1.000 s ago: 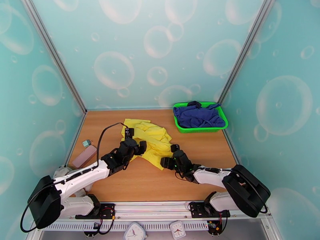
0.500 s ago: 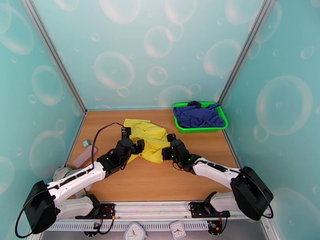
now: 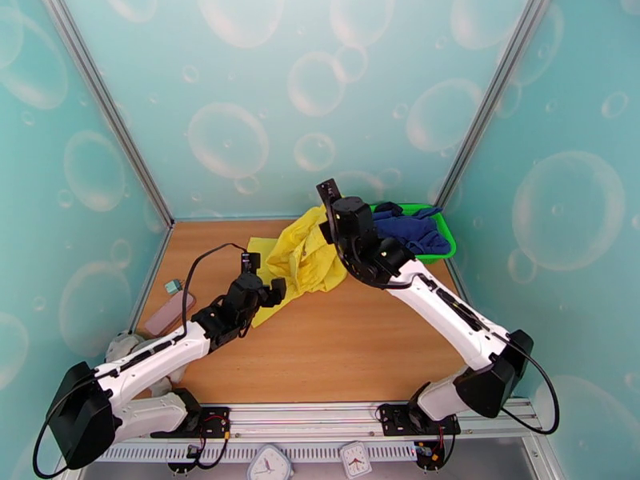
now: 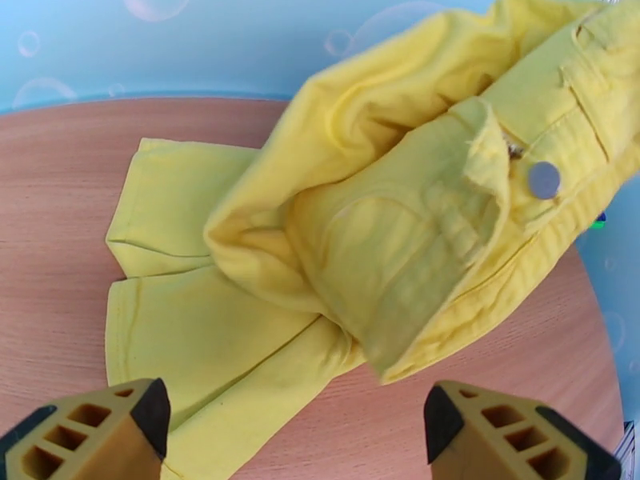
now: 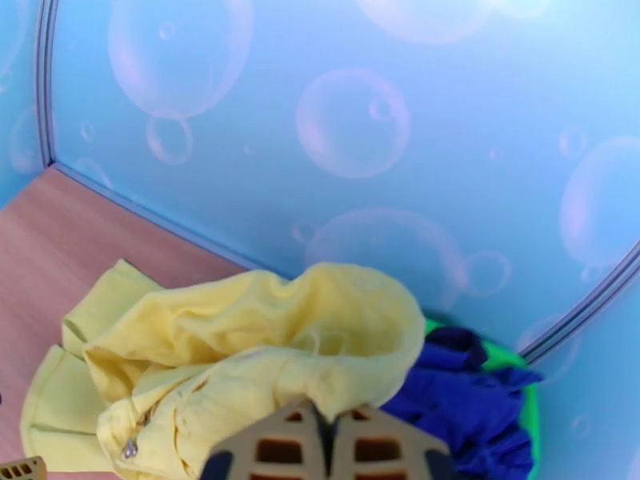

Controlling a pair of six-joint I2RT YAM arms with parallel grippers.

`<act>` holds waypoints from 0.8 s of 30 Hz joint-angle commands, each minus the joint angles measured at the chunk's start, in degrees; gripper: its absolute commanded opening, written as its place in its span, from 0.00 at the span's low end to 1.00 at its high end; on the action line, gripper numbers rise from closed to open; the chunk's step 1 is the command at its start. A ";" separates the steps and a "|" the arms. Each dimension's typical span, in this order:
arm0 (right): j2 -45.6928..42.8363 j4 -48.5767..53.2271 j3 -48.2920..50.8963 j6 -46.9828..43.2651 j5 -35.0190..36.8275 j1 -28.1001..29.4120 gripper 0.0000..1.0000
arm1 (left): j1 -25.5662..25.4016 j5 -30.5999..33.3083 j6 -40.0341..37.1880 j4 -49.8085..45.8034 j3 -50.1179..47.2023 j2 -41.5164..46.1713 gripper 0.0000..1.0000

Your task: Fold and stack the trousers

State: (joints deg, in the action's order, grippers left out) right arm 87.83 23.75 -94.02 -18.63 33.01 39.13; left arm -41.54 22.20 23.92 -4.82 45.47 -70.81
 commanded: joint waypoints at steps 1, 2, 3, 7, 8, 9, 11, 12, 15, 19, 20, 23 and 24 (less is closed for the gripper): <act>0.51 -1.42 -3.64 -14.44 8.31 2.05 0.00 | 2.49 -2.35 -3.41 1.61 1.86 -1.09 0.88; -0.21 -1.38 -3.62 -14.31 7.57 2.08 0.00 | 3.81 -3.53 -3.85 2.59 1.53 -1.09 0.88; -0.96 -1.11 -3.54 -14.03 6.41 2.00 0.00 | 5.08 -5.40 -4.52 3.64 1.14 -1.05 0.88; -7.24 -2.62 0.98 -13.82 0.89 1.78 0.00 | 10.13 -14.97 -9.51 12.47 -0.85 -1.90 0.85; -8.93 -3.27 2.43 -13.42 0.36 1.48 0.00 | 10.69 -16.79 -11.05 14.73 -0.84 -2.75 0.85; -10.21 -3.56 3.34 -12.83 0.13 1.12 0.00 | 10.91 -17.12 -12.18 16.27 -0.56 -3.69 0.85; -12.92 -2.59 4.68 -10.72 -0.34 0.08 0.00 | 12.19 -17.00 -14.39 18.60 0.90 -6.68 0.84; -13.98 -1.76 5.08 -9.54 -0.50 -0.50 0.00 | 13.39 -17.98 -14.81 18.84 1.84 -8.24 0.84; -17.60 -1.47 8.59 -7.39 -1.57 -2.16 0.00 | 17.82 -23.39 -16.06 19.33 5.28 -13.97 0.82; -21.47 -3.71 12.86 -5.84 -3.71 -4.21 0.00 | 20.34 -28.22 -19.43 27.11 5.55 -20.91 0.82; -21.58 -3.69 12.82 -5.11 -4.51 -4.85 0.00 | 20.36 -30.07 -20.45 29.45 5.59 -22.44 0.82; -21.28 -3.20 12.04 -4.57 -6.20 -6.10 0.00 | 20.36 -36.78 -22.91 32.28 6.58 -26.72 0.83; -21.13 -3.06 11.66 -4.58 -5.98 -6.30 0.00 | 20.36 -38.43 -23.47 32.28 6.74 -27.45 0.83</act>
State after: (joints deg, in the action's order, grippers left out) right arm 66.85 23.88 -81.62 -25.93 28.73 33.58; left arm -20.97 -7.40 4.45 21.74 50.02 -96.03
